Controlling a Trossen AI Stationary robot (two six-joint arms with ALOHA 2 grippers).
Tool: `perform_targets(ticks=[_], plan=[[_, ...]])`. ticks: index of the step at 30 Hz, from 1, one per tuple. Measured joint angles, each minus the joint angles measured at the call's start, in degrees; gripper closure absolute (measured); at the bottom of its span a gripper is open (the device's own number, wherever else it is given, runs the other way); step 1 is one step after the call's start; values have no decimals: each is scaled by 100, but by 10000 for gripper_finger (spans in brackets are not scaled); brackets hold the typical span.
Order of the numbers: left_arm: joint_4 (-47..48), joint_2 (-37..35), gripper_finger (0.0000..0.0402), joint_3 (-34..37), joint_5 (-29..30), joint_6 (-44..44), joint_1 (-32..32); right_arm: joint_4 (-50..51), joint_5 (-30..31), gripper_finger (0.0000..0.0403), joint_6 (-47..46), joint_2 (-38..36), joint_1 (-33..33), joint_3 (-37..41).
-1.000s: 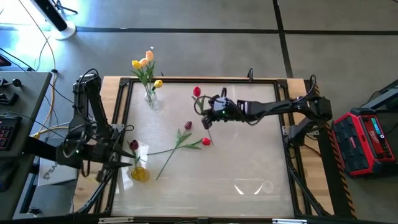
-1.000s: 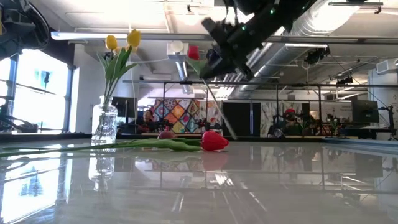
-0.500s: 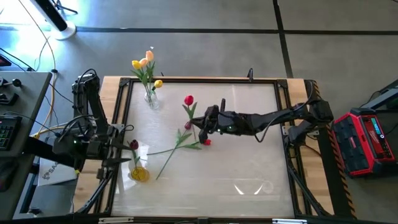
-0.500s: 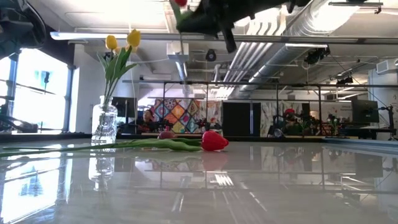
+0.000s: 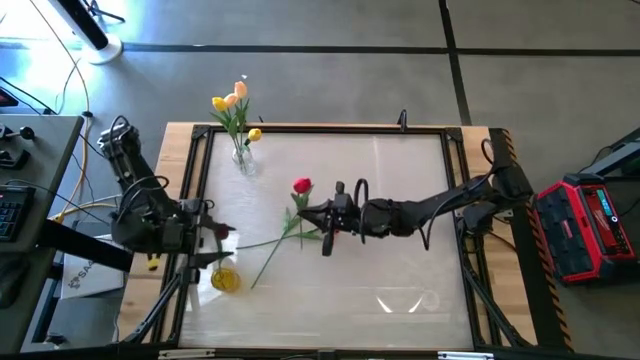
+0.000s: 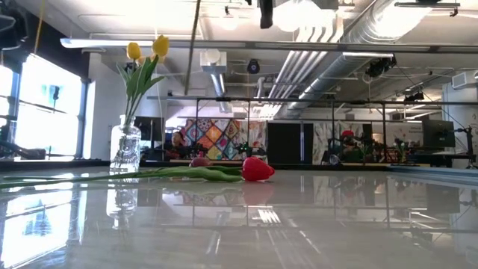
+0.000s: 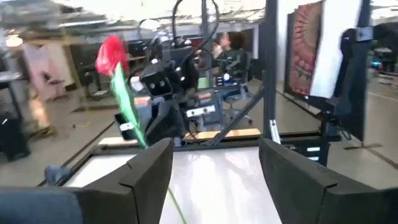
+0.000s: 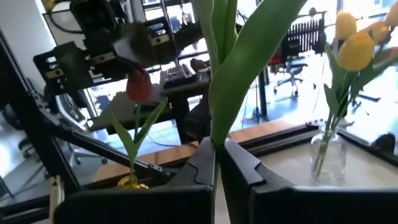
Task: Sort flowers into vase by color
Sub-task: Put the red tulip into the orange vase
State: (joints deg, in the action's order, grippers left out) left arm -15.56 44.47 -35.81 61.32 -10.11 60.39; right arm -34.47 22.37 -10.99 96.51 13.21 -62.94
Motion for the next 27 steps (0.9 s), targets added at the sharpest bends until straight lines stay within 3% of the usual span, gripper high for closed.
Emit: perform_targets(ticks=[5, 10, 16, 27], plan=[[-461, -49, 171, -1, -1414, -328, -622, -46, 335, 403, 231, 63, 126, 0], [-465, -66, 171, -2, -2006, -346, -1311, -344, 415, 403, 486, 181, 238, 0], [-77, 71, 173, -3, -3206, 332, -2282, -398, 411, 403, 549, 186, 363, 0], [-130, 861, 174, -4, -3886, 555, -3176, -902, 79, 403, 1130, 186, 486, 0]])
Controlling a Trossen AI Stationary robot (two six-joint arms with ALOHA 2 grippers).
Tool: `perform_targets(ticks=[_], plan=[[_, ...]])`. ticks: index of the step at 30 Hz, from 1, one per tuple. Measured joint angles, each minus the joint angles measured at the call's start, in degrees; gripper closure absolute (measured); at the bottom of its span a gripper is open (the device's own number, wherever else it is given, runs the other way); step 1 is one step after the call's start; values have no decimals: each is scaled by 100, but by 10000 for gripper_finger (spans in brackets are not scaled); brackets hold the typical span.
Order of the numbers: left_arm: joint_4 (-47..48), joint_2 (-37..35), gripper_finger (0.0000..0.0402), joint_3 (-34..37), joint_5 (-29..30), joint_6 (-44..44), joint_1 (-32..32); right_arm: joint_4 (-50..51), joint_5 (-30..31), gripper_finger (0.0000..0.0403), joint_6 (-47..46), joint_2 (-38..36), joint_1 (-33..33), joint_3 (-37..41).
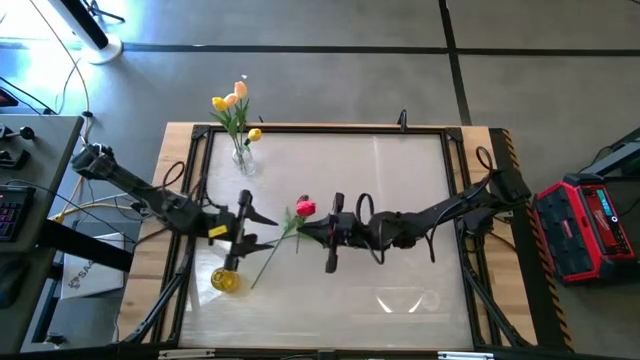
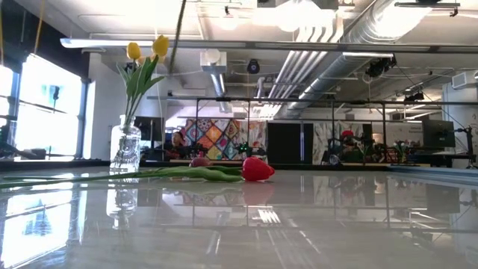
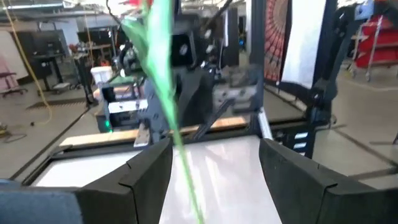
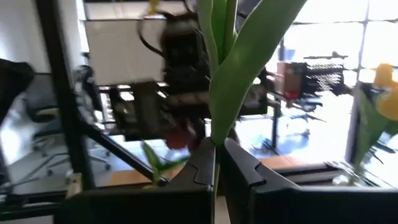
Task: Sort flowers into vase by color
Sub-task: Put the red tulip into the orange vase
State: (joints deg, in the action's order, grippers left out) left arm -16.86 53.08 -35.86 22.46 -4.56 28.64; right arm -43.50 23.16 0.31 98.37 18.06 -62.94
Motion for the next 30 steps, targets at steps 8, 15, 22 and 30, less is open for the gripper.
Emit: perform_targets(ticks=[8, 15, 22, 30], plan=[[-7, 333, 174, 0, 17, -39, -134, -143, -326, 403, 121, 0, 0, 0], [22, 49, 174, 0, 33, -57, -26, -125, -326, 403, 121, 0, 0, 0], [655, -734, 174, -2, 122, -57, 284, -14, -376, 403, 70, 0, 4, 0], [1870, -1681, 174, -559, 903, -387, 884, -136, -388, 403, 59, 0, 4, 0]])
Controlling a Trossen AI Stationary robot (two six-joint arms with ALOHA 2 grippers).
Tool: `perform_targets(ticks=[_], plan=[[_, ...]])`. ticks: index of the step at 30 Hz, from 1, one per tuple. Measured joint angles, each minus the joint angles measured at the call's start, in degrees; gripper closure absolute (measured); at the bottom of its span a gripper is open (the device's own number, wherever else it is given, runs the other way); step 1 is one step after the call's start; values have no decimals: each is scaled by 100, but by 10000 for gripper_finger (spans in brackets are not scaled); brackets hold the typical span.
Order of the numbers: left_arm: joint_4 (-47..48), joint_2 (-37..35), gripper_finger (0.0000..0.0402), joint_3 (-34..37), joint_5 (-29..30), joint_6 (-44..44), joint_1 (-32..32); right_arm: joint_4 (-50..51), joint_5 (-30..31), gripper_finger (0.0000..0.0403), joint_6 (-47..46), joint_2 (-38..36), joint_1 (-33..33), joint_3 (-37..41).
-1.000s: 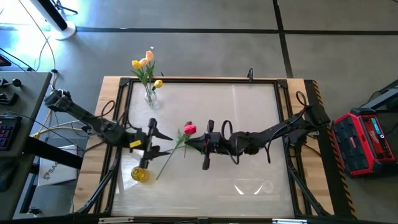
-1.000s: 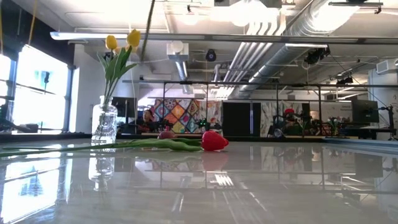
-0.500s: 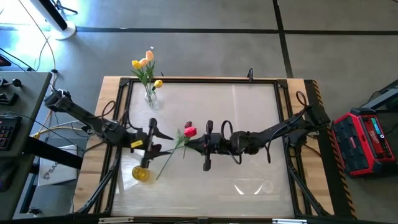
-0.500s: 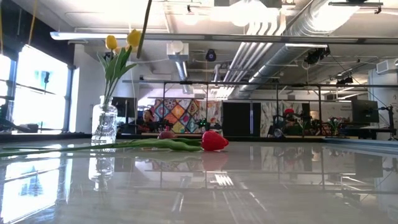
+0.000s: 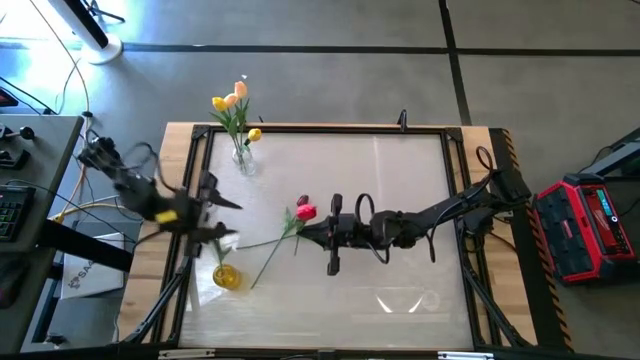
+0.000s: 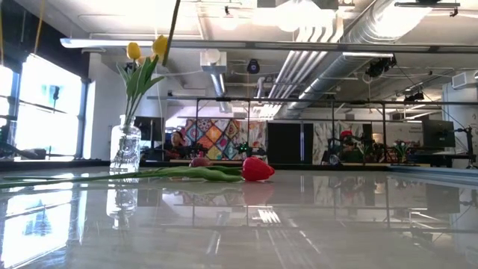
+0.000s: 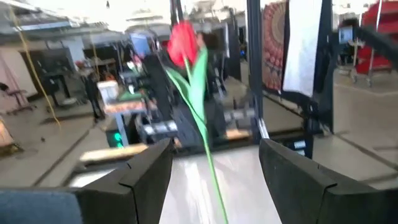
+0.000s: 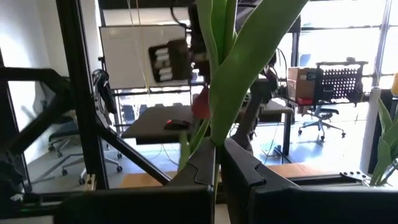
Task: Sort flowers into vase by color
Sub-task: Put the red tulip into the orange vase
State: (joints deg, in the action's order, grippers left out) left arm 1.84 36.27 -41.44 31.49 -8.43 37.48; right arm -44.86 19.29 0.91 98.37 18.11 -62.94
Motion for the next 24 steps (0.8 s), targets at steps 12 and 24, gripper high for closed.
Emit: perform_targets(ticks=[12, 24], plan=[[-49, 639, 174, -657, 643, -626, 118, -895, -783, 403, -95, -11, -375, 0], [-309, 1857, 174, -1329, 387, -728, -750, -347, -1569, 403, 237, -11, -653, -923]])
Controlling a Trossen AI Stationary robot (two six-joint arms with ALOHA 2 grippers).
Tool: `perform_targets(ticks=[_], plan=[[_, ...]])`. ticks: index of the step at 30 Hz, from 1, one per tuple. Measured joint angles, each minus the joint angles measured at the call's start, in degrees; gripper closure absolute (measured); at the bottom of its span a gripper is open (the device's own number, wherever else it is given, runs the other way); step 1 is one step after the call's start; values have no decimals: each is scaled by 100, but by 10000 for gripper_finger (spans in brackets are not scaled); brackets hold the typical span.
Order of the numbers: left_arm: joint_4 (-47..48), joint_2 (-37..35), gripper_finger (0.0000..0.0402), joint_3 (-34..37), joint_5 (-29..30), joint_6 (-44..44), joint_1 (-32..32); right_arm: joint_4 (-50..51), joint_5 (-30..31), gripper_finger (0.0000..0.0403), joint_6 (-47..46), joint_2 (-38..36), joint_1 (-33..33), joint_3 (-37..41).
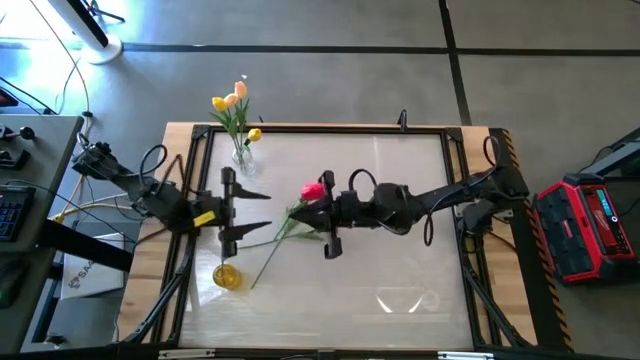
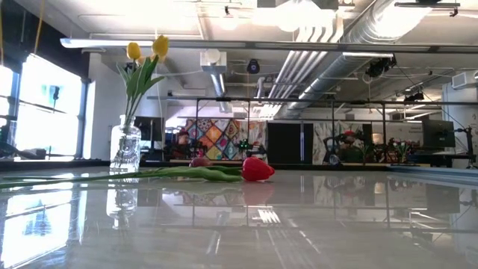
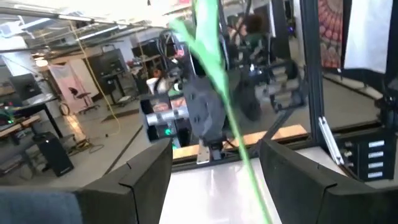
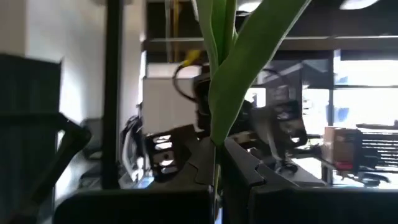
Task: Sort flowers into vase by color
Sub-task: Put the red tulip into the orange vase
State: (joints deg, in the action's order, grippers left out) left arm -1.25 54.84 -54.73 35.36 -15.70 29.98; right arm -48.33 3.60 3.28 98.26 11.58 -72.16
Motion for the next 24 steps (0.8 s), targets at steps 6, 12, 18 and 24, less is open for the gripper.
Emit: perform_targets(ticks=[6, 12, 18, 24], plan=[[3, 382, 174, -249, -1172, 514, -386, 1177, -370, 403, 102, 1, -7, -564], [64, 687, 174, -366, -1833, 768, -571, 1295, -376, 403, 170, 2, 15, -612], [108, 758, 177, -392, -1837, 980, -738, 1295, -396, 403, 172, 2, 18, -612], [214, 751, 233, -392, -1835, 1115, -911, 1299, -456, 403, 174, 2, 19, -612]])
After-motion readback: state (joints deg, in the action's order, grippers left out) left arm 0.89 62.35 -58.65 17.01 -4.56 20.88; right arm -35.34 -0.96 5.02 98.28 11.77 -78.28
